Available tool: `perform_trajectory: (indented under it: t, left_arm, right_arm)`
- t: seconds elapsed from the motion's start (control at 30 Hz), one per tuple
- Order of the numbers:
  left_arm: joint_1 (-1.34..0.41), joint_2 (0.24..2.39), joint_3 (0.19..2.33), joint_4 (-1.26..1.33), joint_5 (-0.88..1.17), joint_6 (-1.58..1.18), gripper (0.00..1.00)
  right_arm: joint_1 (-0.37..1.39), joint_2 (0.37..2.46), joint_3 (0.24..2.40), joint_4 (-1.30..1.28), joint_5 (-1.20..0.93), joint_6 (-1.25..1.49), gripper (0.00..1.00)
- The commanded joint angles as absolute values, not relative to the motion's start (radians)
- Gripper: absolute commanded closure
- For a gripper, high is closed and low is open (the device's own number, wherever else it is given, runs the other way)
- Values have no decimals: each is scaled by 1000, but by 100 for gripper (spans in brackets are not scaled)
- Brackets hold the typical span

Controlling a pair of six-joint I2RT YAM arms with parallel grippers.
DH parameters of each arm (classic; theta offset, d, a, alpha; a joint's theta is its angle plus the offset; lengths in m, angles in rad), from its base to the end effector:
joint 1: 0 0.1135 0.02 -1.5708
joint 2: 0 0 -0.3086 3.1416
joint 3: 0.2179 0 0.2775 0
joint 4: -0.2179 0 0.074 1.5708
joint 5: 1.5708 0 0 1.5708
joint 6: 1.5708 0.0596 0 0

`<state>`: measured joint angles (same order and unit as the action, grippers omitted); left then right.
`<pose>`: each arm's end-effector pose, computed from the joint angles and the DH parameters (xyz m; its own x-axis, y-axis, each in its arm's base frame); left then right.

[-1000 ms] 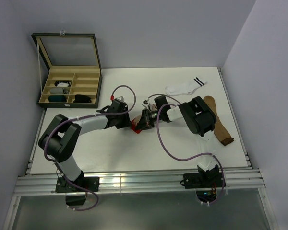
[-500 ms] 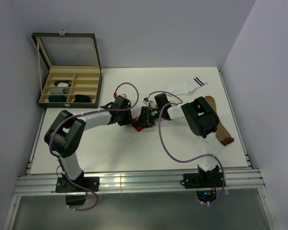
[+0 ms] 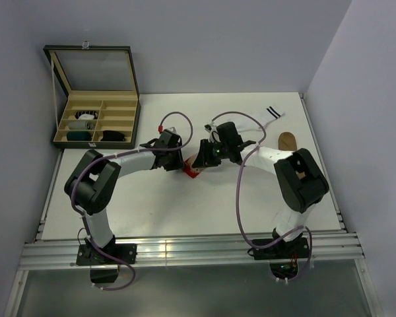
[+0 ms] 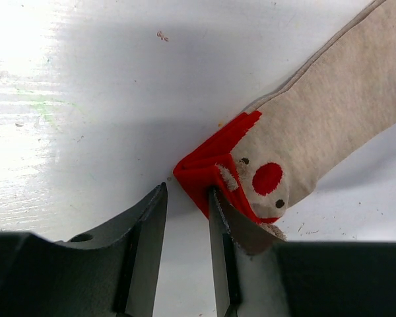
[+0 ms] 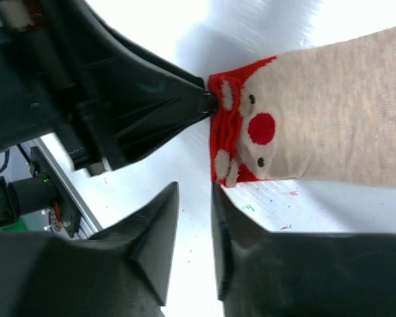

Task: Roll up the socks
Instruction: Roll the sock at the center of the board.

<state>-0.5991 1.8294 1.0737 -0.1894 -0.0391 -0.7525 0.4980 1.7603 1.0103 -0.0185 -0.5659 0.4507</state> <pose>0.3444 -0.2324 0.1614 -0.8608 -0.2392 -0.4492 -0.0600 0.9242 -0.3772 0.3420 0.2223 0.1894 -0.8728 -0.0560 -0.4848 -0.4018 0.6464 0.6486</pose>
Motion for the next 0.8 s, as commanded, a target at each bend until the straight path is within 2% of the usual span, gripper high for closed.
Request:
perform_trajectory:
  t: [0.0,0.2,0.5,0.77]
  left_arm:
    - [-601,1887,1068,-281,-78,-721,63]
    - [-601,1885,1074,-284,-80,-719,63]
    - [-601,1887,1074,-284,-83,-719,63]
    - [-601,1887,1078,-285,-86,-718,63]
  right_arm:
    - [506,1713,985,-2,-540,437,68]
    - [522,1804,956,213,-698,528,79]
    - [488,1911,888,403,-698,643,83]
    - [440,1873,822,348,-663,618,83]
